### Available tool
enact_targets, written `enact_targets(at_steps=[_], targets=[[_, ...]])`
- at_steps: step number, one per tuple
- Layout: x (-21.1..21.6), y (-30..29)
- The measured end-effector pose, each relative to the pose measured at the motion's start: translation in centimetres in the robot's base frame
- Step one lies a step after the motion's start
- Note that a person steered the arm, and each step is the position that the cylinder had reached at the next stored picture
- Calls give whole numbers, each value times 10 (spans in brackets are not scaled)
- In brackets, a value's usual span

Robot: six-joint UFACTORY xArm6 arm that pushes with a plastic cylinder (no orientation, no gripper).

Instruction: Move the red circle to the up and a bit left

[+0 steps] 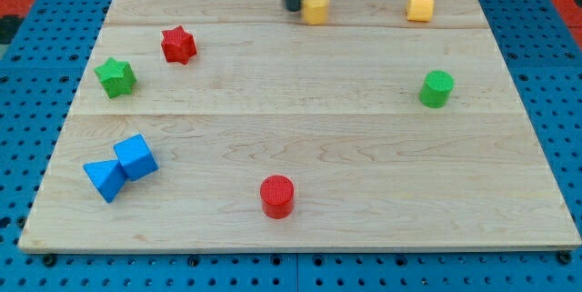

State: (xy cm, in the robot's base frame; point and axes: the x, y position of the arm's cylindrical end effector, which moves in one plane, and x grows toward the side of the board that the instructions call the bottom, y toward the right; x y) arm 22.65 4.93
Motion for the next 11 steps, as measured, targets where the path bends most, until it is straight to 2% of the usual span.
enact_targets(at_steps=[1, 2, 4, 5, 6, 7, 8, 9, 10, 11], targets=[[0, 62], [27, 24], [244, 27], [320, 32], [377, 26], [392, -17], [366, -36], [329, -88], [346, -75], [331, -104]])
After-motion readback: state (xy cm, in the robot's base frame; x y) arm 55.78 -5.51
